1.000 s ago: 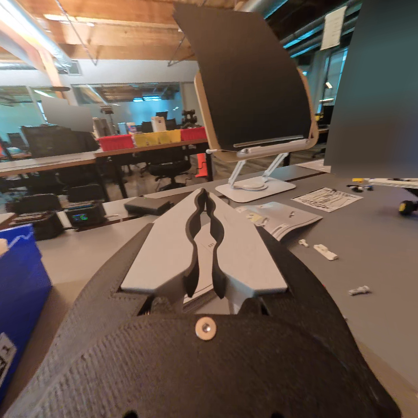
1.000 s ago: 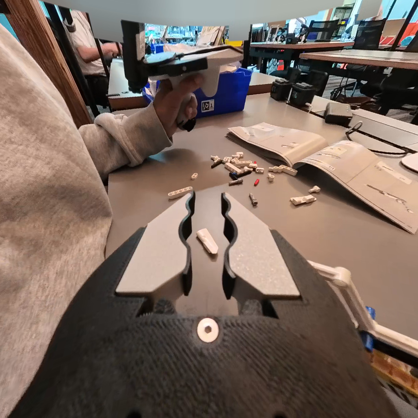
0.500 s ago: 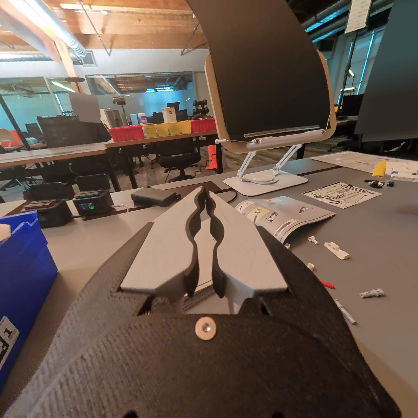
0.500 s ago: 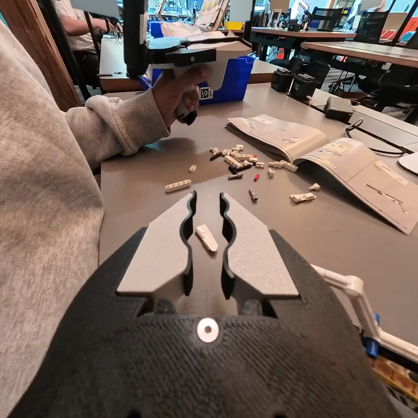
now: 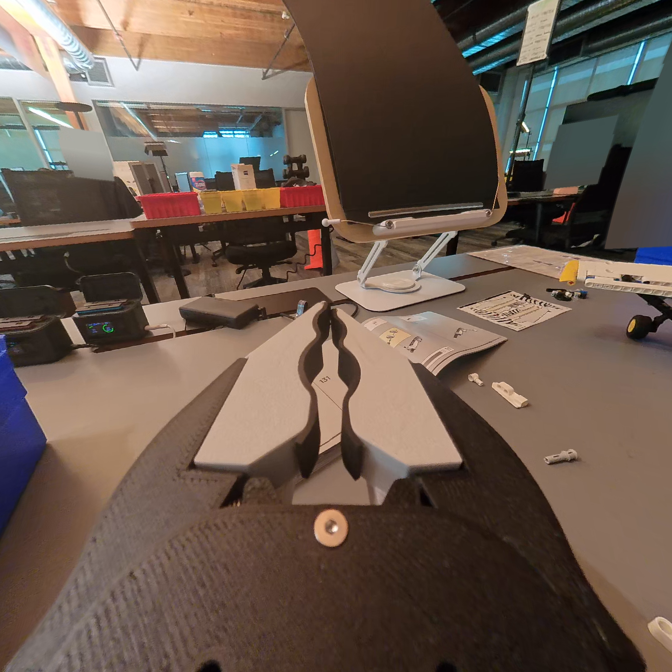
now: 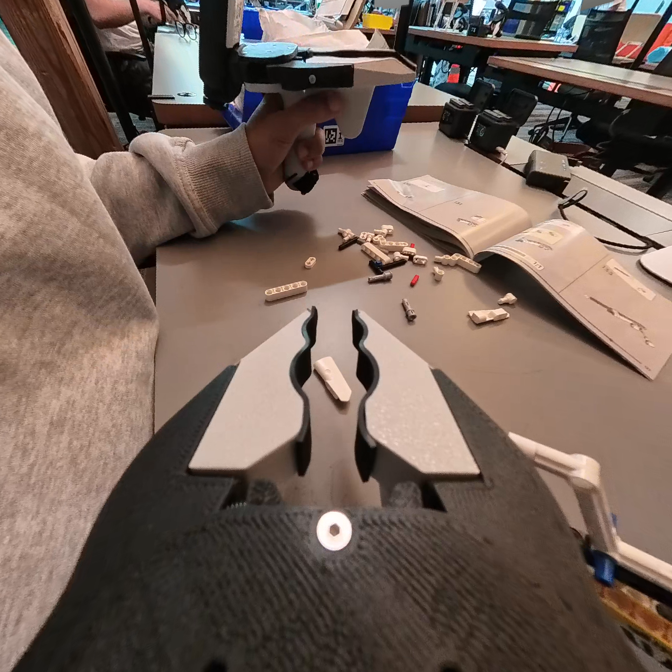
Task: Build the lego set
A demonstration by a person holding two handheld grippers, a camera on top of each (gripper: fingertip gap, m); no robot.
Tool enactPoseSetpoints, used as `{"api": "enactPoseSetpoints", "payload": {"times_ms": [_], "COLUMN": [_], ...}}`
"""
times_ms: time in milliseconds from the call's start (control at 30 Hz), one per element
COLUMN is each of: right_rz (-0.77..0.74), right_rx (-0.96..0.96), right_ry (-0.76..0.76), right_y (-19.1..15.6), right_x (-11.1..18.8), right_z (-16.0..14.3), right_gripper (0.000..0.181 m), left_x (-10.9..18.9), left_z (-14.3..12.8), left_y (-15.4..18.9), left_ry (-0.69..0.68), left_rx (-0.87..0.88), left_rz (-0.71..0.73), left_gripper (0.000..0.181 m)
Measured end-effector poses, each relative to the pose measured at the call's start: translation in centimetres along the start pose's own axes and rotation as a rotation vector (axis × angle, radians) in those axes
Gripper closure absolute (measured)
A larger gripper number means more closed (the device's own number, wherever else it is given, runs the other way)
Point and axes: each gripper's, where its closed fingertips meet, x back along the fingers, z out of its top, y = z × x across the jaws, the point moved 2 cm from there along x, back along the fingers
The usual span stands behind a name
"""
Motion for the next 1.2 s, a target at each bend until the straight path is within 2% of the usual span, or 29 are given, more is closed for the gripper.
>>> {"api": "enactPoseSetpoints", "payload": {"times_ms": [333,467,567,700,767,867,933,1000,1067,1200], "right_rz": [-0.002,0.000,0.007,0.017,0.017,0.009,0.006,0.000,-0.012,-0.025], "right_rx": [0.009,0.000,-0.017,-0.010,0.013,0.050,0.066,0.081,0.088,0.068], "right_ry": [-0.012,-0.006,-0.006,0.001,0.005,0.004,0.003,0.012,0.029,0.086], "right_y": [0.3,0.4,0.6,0.4,0.2,-0.1,-0.3,-0.4,-0.3,-0.1], "right_x": [0.0,0.1,0.1,0.1,0.1,0.1,0.1,0.2,0.4,1.0], "right_z": [-0.4,-0.6,-0.6,-0.5,-0.5,-0.5,-0.5,-0.4,-0.2,0.3], "right_gripper": [0.164,0.164,0.164,0.164,0.164,0.166,0.166,0.166,0.167,0.167], "left_x": [0.0,-0.4,-1.6,-5.8,-8.6,-13.9,-17.7,-20.9,-22.9,-25.9], "left_z": [-0.3,-0.7,-1.6,-2.8,-3.9,-5.6,-6.6,-8.1,-10.0,-11.9], "left_y": [0.4,2.0,5.0,10.7,13.4,16.9,19.1,21.2,23.1,24.7], "left_ry": [-0.020,-0.050,-0.135,-0.360,-0.517,-0.644,-0.653,-0.705,-0.825,-0.904], "left_rx": [0.020,-0.013,-0.019,-0.032,-0.044,-0.063,-0.109,-0.141,-0.158,-0.231], "left_rz": [-0.033,-0.110,-0.232,-0.453,-0.574,-0.718,-0.755,-0.784,-0.823,-0.827], "left_gripper": [0.180,0.163,0.145,0.119,0.115,0.115,0.114,0.104,0.083,0.051]}}
